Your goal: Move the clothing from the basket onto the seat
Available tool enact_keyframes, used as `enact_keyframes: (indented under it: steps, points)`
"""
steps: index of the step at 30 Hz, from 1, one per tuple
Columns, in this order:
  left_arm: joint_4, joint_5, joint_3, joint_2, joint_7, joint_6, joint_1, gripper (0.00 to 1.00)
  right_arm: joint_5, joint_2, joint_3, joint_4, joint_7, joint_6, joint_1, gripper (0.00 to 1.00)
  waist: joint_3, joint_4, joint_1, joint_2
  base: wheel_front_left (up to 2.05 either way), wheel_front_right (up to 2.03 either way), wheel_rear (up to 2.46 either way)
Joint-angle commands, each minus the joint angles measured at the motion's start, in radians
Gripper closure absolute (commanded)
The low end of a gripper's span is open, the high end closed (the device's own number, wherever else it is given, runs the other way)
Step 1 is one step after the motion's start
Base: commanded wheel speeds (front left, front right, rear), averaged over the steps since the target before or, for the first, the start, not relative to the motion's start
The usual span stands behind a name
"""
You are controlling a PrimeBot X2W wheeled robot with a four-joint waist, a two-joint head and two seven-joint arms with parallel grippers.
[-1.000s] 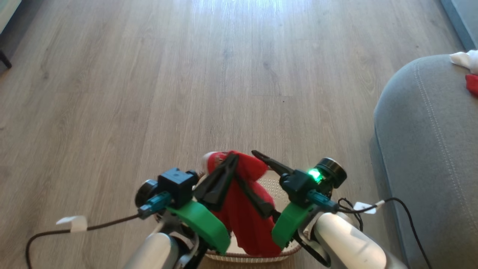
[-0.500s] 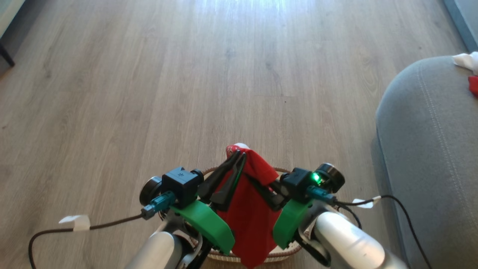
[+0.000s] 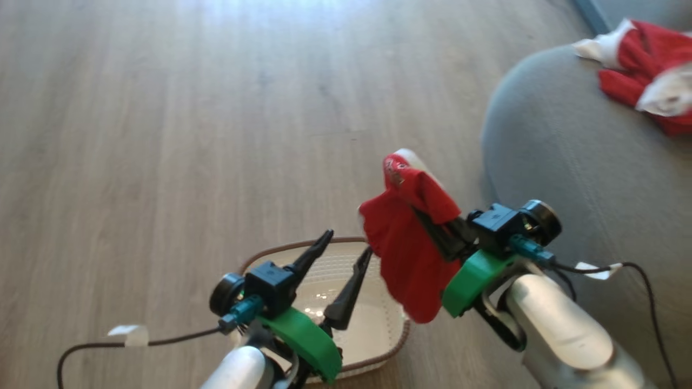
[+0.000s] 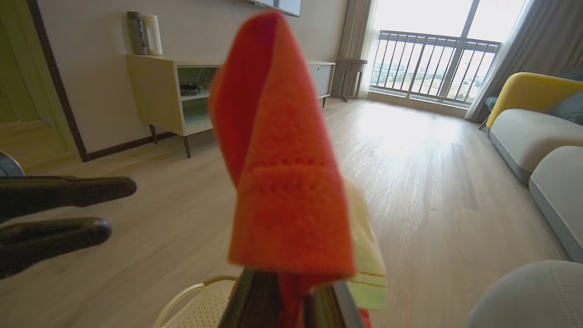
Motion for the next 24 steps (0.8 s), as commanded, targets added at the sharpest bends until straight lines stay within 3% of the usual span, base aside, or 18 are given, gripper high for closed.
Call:
enact_keyframes:
  steps: [1,10,24]
  points:
    - [-0.023,0.012,0.026,-0.010,-0.015,-0.004,-0.045,0.00,-0.006,-0.004,-0.005,-0.040,-0.007,0.000,-0.015,1.00,0.006,-0.062,0.0000,0.0000,0.00,0.00,0.00]
    - [0.046,0.005,-0.017,-0.051,-0.053,-0.020,-0.065,0.00,-0.014,-0.050,-0.096,-0.088,-0.007,0.000,0.019,1.00,0.026,-0.223,0.0000,0.0000,0.00,0.00,0.00]
    - [0.066,0.001,-0.032,-0.057,-0.062,-0.017,-0.083,0.00,-0.033,-0.052,-0.167,-0.123,-0.007,0.000,0.061,1.00,0.054,-0.291,0.0000,0.0000,0.00,0.00,0.00]
